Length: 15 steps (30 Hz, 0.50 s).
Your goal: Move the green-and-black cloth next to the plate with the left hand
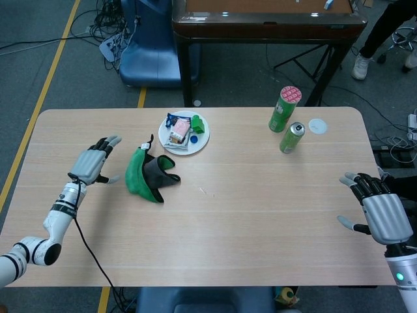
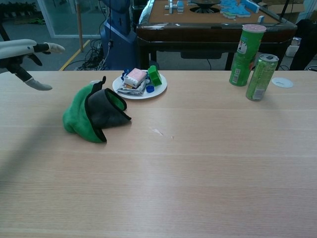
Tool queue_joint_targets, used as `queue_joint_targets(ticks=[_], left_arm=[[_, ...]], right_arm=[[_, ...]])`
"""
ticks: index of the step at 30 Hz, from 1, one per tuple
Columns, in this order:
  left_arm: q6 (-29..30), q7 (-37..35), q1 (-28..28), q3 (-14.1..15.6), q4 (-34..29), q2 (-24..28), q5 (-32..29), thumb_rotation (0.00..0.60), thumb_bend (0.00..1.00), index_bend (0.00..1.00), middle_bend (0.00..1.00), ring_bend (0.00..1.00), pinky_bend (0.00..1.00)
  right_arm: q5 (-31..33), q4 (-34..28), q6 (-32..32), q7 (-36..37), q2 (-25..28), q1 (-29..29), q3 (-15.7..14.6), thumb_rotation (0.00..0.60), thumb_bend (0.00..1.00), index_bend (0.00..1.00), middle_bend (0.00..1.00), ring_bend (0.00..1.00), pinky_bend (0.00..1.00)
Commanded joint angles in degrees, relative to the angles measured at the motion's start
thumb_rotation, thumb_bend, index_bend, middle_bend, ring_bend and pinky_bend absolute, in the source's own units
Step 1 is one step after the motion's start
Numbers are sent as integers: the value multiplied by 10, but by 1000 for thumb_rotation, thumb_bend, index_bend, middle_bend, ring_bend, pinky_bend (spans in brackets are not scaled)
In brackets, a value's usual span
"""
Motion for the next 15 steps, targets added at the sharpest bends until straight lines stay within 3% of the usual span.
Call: queue_joint_targets(ticks=[1, 6, 15], left_arm=[[24, 3, 18, 1, -10, 10, 3, 600, 176, 71, 20, 55, 170], [62, 28, 53, 17, -29, 33, 9, 600, 176, 190, 93, 134, 240], [157, 95, 145, 44, -121, 90, -12, 600, 176, 294, 179, 209, 349]], right_arm=[[0, 0, 0, 0, 0, 0, 0, 600, 168, 239, 223, 169, 217], [0, 2, -9, 0, 2, 4, -2, 600, 168, 238, 223, 169, 217], [-5, 15, -27, 14, -4, 17, -5, 600, 168, 240, 226, 169, 217]])
